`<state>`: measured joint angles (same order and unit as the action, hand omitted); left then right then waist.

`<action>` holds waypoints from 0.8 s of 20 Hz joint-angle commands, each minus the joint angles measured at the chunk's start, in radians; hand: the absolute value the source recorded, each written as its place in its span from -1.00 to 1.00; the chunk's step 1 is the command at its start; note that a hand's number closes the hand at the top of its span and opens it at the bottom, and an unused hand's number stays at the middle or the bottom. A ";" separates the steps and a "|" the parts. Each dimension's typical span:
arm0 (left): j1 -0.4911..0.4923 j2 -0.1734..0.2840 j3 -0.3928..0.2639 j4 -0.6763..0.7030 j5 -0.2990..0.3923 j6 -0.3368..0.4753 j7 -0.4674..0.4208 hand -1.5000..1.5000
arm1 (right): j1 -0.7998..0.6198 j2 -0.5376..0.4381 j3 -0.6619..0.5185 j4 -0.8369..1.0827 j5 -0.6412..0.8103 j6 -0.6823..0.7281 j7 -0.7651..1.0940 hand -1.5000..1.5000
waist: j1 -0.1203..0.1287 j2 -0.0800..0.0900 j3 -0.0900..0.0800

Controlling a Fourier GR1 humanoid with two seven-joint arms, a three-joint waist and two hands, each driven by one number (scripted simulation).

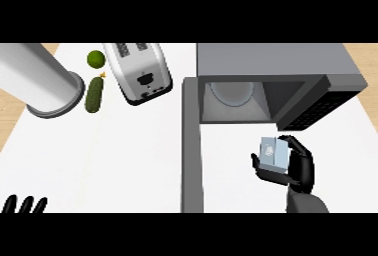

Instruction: Pick up the milk, place it into the microwave and close the microwave

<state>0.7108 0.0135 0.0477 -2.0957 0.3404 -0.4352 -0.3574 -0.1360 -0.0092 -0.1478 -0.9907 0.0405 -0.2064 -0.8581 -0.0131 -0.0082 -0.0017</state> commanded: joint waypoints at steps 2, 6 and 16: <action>0.062 -0.013 -0.031 -0.033 -0.002 -0.014 -0.004 -1.00 | 0.213 -0.017 0.094 -0.362 0.017 0.022 0.207 1.00 | 0.000 0.000 0.000; -0.039 -0.013 -0.024 -0.019 -0.019 0.090 0.025 -1.00 | 0.354 0.003 0.213 -0.577 -0.012 0.096 0.256 1.00 | -0.006 0.002 0.000; -0.113 0.026 0.083 0.156 0.027 -0.004 -0.037 -1.00 | 0.177 0.009 0.312 -0.627 -0.117 -0.078 0.411 1.00 | 0.017 0.008 0.001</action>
<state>0.6841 0.0183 0.0776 -2.0507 0.3524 -0.4226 -0.3698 0.1316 -0.0007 0.1451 -1.6038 -0.1008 -0.1876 -0.5220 0.0010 -0.0022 -0.0003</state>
